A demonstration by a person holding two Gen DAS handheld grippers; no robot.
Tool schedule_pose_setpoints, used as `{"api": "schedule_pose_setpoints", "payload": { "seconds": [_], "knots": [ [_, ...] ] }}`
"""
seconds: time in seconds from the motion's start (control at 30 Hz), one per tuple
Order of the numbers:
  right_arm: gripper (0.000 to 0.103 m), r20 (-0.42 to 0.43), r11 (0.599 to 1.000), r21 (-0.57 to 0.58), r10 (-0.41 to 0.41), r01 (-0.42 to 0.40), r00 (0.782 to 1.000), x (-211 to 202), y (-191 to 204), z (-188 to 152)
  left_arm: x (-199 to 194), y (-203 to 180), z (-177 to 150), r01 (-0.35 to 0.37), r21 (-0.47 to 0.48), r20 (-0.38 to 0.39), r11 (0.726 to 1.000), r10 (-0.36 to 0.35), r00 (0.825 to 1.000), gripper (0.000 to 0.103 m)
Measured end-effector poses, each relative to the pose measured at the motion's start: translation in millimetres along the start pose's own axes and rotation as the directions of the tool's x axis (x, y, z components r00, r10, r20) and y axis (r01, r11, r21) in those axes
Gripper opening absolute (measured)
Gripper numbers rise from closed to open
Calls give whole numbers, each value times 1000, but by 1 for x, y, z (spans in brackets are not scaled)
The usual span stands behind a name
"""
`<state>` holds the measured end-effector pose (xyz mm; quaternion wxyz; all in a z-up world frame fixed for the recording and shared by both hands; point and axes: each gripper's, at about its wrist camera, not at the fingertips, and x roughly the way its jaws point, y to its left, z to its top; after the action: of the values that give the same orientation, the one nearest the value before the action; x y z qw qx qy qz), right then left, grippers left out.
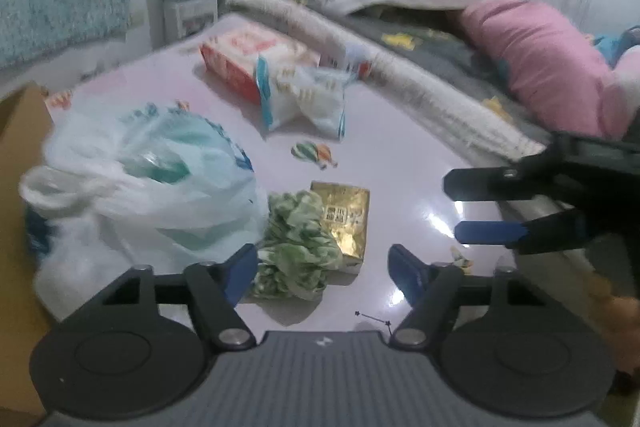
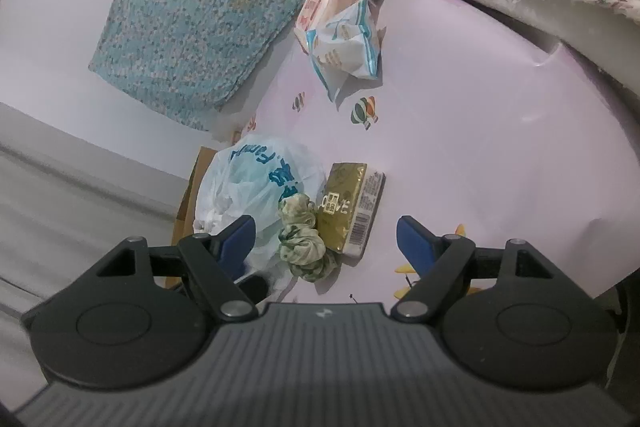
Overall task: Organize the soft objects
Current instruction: 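Move both tools back to the bed toward the green scrunchie, then grasp the green floral scrunchie with the left tool while the right tool grasps the gold packet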
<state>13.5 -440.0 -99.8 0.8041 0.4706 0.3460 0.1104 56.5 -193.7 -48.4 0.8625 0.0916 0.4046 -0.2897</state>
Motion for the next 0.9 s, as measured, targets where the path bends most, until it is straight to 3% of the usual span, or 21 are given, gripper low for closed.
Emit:
{"api": "schedule_pose_setpoints", "payload": {
  "seconds": [0.27,0.43,0.57,0.77,0.9],
  "knots": [
    [78,-22,1000,6,7,-7,1000,4,-5,8,56,-17,9,-39,65,-87,997,44,995,77],
    [78,-23,1000,-4,-3,3,1000,4,-5,12,71,-12,8,-8,-14,-126,1000,6,992,55],
    [78,-28,999,-26,-27,26,999,8,-3,18,71,-16,3,32,-20,-131,999,-35,991,55],
    [76,-46,988,-124,-102,95,994,26,11,31,67,-15,1,86,-63,-121,994,-93,988,54],
    [65,-95,967,-180,-199,180,975,51,18,31,71,-8,1,106,-90,-119,990,-116,986,55]
  ]
}}
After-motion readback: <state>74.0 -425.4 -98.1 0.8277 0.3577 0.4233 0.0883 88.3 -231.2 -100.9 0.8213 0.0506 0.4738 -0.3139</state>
